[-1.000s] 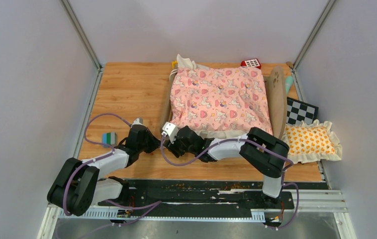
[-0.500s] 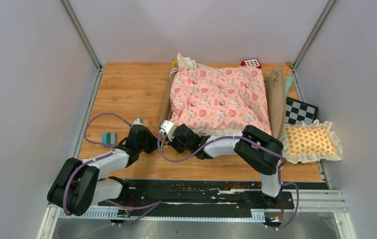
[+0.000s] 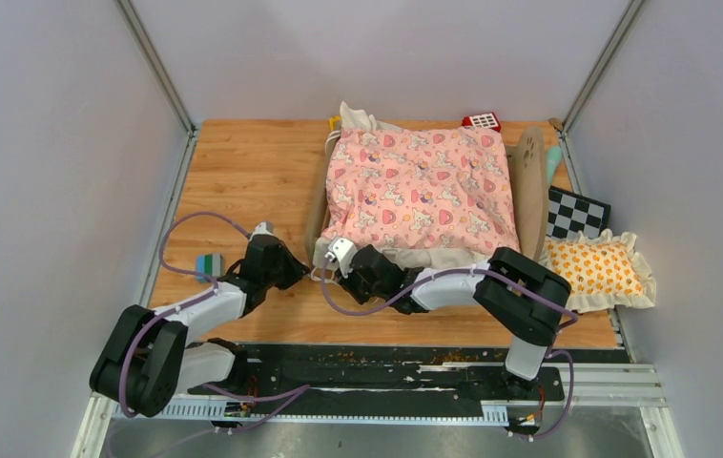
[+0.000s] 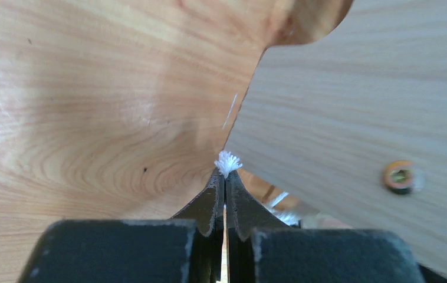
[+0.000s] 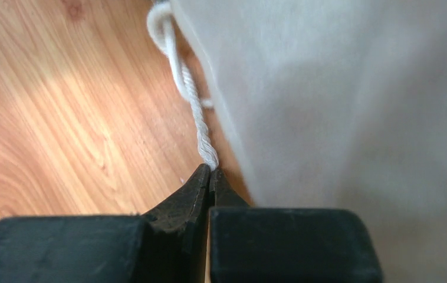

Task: Set up the pet bed
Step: Tie the ropes to the bed frame, then adjust the bed frame at the center of the board.

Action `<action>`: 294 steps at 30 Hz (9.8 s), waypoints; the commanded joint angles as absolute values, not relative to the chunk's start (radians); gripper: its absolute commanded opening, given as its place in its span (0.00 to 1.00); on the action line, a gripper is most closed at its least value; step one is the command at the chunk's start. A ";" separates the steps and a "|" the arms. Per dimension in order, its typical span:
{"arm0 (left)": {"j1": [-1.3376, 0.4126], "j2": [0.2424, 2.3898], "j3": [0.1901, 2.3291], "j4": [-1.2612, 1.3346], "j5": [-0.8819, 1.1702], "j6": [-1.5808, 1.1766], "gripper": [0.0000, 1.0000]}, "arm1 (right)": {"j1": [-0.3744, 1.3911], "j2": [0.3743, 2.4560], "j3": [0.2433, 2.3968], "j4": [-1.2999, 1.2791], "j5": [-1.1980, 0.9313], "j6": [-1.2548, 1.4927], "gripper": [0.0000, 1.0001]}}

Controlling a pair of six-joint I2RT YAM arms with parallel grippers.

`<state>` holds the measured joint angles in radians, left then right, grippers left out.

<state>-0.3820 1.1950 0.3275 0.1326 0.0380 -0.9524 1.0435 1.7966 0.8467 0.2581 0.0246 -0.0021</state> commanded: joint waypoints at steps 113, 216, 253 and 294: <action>-0.275 0.294 0.700 -0.832 -0.275 -0.751 0.90 | 1.007 2.171 2.015 -0.684 0.627 0.610 0.61; -0.275 0.281 0.774 -0.826 -0.323 -0.658 0.91 | 0.717 1.480 1.099 -0.333 0.322 0.634 0.80; -0.275 0.282 0.780 -0.824 -0.306 -0.627 0.92 | 0.416 1.566 1.147 -0.219 -0.270 -0.391 0.00; -0.348 0.670 1.151 -0.851 -0.168 -0.913 1.00 | 0.872 1.155 1.137 -1.286 0.609 1.469 1.00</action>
